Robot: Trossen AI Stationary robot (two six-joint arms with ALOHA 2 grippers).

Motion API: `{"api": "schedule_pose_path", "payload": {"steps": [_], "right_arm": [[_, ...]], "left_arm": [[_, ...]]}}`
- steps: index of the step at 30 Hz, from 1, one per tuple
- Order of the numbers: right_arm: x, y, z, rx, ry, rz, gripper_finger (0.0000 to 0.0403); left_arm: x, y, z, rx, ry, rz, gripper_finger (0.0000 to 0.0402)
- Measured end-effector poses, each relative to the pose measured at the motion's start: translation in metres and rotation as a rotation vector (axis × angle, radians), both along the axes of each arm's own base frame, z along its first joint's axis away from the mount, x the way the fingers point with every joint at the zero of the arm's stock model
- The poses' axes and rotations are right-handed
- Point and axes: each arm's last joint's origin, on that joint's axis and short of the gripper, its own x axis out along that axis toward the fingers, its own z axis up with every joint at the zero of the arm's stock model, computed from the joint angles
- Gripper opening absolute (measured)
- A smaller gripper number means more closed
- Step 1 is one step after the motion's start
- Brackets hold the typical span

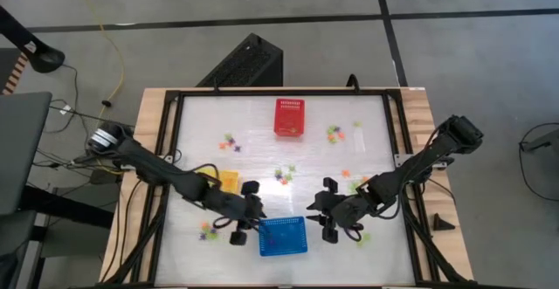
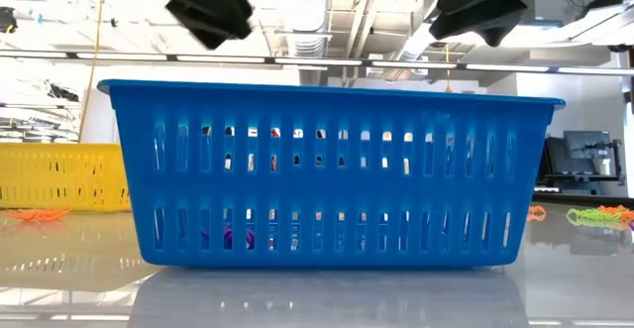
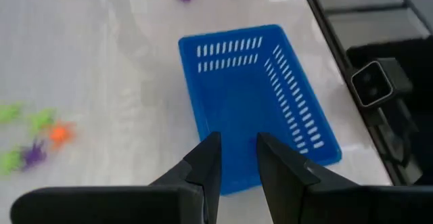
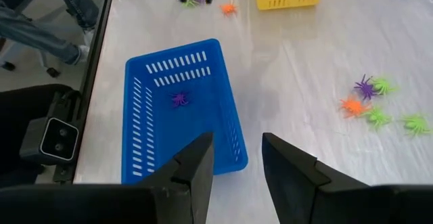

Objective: Sort Halloween decoration
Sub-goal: Put the green spider toy into the red basket

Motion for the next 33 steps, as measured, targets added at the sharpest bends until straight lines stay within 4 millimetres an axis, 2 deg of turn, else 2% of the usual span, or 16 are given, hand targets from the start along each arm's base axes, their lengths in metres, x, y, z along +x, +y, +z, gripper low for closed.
{"api": "schedule_pose_path", "payload": {"steps": [4, 7, 11, 15, 18, 20, 24, 33], "right_arm": [[-0.001, 0.002, 0.0, 0.0, 0.0, 0.007, 0.0159], [-0.001, 0.002, 0.0, 0.0, 0.0, 0.007, 0.0159], [-0.001, 0.002, 0.0, 0.001, -0.001, 0.006, 0.0159], [-0.002, 0.004, 0.0, 0.001, 0.001, 0.015, 0.0159], [-0.003, 0.005, 0.0, 0.0, 0.003, 0.023, 0.0159], [-0.004, 0.007, 0.0, -0.006, 0.002, 0.034, 0.0159], [-0.005, 0.008, -0.001, -0.022, 0.008, 0.055, 0.0159], [-0.006, 0.007, -0.002, -0.049, 0.022, 0.069, 0.0159]], "left_arm": [[0.019, -0.001, 0.01, 0.131, 0.026, 0.052, 0.0082], [0.031, 0.016, 0.011, 0.199, 0.057, 0.087, 0.0091], [0.046, 0.064, -0.002, 0.219, 0.136, 0.191, 0.0119], [0.062, 0.119, -0.024, 0.121, 0.22, 0.275, 0.0144], [0.07, 0.152, -0.04, 0.056, 0.259, 0.332, 0.0154], [0.072, 0.167, -0.048, 0.028, 0.274, 0.364, 0.0155], [0.075, 0.18, -0.062, -0.011, 0.306, 0.35, 0.0154], [0.083, 0.18, -0.09, -0.009, 0.348, 0.321, 0.0154]]}}
